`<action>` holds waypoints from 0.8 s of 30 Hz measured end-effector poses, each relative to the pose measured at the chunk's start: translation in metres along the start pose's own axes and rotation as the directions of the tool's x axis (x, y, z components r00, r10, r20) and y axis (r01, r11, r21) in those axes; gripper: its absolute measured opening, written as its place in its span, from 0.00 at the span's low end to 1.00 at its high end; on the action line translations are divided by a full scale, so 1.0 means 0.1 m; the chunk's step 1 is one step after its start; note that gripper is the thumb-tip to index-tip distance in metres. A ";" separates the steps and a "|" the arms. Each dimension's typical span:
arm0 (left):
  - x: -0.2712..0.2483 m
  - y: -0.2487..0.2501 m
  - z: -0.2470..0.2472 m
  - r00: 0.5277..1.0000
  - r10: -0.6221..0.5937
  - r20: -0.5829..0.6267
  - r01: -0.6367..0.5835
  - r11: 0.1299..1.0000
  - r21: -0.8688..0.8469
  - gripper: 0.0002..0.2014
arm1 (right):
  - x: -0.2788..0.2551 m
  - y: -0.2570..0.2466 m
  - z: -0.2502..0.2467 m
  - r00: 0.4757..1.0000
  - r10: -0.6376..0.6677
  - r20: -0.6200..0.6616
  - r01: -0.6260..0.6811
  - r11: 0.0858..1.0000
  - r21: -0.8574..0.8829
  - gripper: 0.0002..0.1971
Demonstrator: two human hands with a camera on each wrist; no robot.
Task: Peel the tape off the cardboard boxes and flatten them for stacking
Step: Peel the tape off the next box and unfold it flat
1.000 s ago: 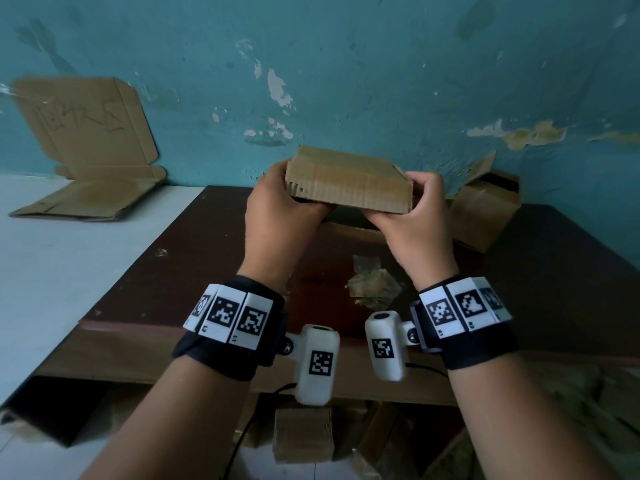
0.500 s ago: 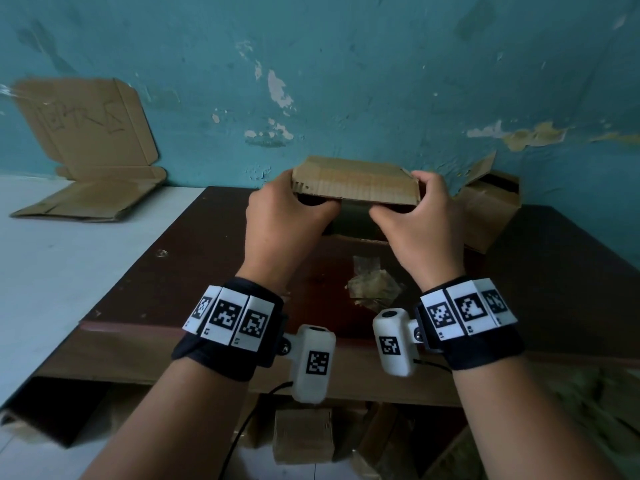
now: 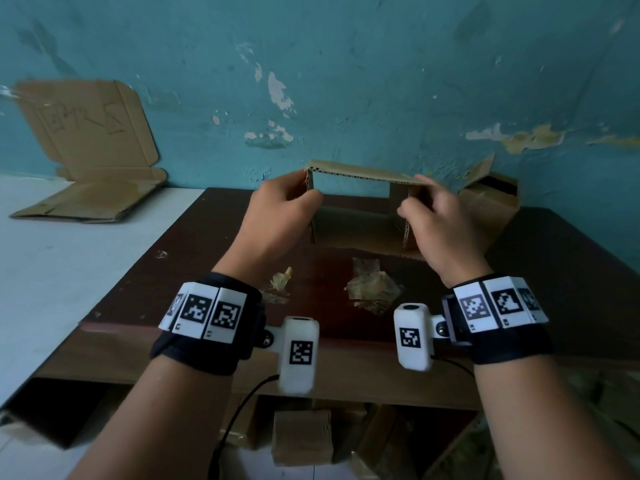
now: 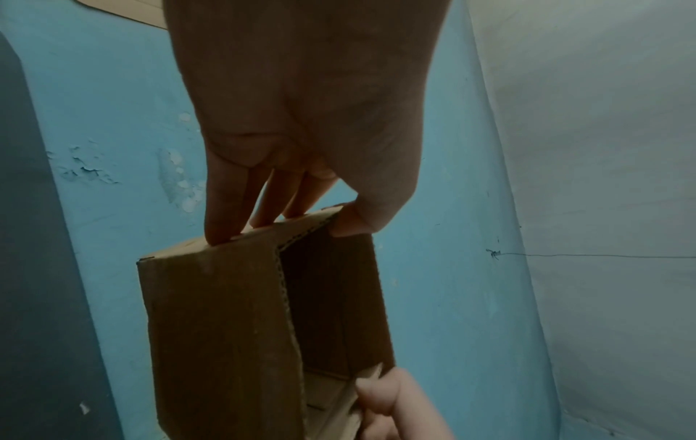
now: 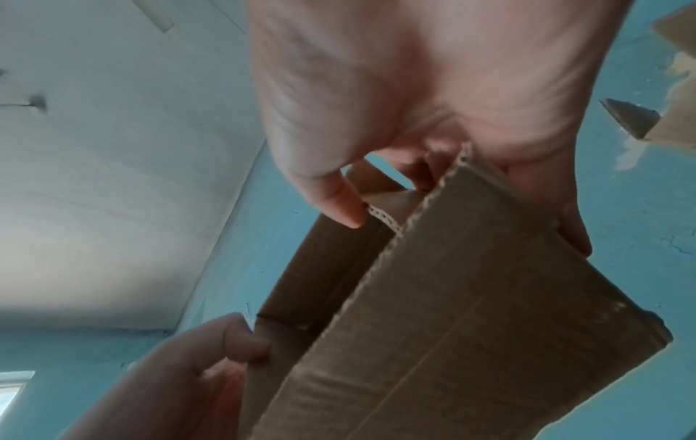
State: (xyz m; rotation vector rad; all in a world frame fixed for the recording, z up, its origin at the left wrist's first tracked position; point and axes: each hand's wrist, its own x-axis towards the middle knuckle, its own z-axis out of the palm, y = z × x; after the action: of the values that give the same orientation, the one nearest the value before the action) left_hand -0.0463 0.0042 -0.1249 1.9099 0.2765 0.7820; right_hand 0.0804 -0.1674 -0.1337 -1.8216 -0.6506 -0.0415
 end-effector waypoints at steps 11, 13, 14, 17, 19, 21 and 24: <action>0.04 -0.03 -0.13 0.994 -0.025 0.103 0.023 0.999 0.024 0.25 | -0.03 -0.07 0.05 0.999 0.044 0.029 -0.051 0.940 0.337 0.39; 0.05 -0.05 -0.14 0.993 -0.025 0.115 0.026 1.000 -0.005 0.18 | -0.03 -0.06 0.05 0.998 0.052 0.020 -0.056 0.920 0.388 0.38; 0.05 -0.06 -0.14 0.992 -0.036 0.121 0.040 0.999 -0.033 0.15 | -0.03 -0.06 0.05 0.998 0.063 0.013 -0.062 0.909 0.412 0.37; 0.04 -0.03 -0.12 0.990 -0.087 0.112 0.101 0.987 -0.125 0.28 | -0.06 -0.09 0.05 0.998 0.065 0.003 -0.059 0.890 0.453 0.33; 0.05 -0.01 -0.12 0.989 -0.099 0.106 0.117 0.977 -0.180 0.31 | -0.06 -0.09 0.06 0.999 0.050 0.006 -0.047 0.887 0.459 0.33; 0.06 -0.01 -0.13 0.989 -0.104 0.110 0.125 0.970 -0.207 0.32 | -0.06 -0.09 0.07 1.000 0.012 0.026 -0.022 0.910 0.414 0.35; 0.07 -0.01 -0.13 0.985 -0.133 0.111 0.155 0.962 -0.223 0.32 | -0.04 -0.06 0.07 0.996 -0.038 0.085 0.008 0.945 0.328 0.39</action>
State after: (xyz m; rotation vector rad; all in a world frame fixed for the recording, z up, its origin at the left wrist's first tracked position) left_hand -0.0489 0.0172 -0.1194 1.6811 0.2515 0.5967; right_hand 0.0717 -0.1614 -0.1323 -1.5002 -0.6981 0.1276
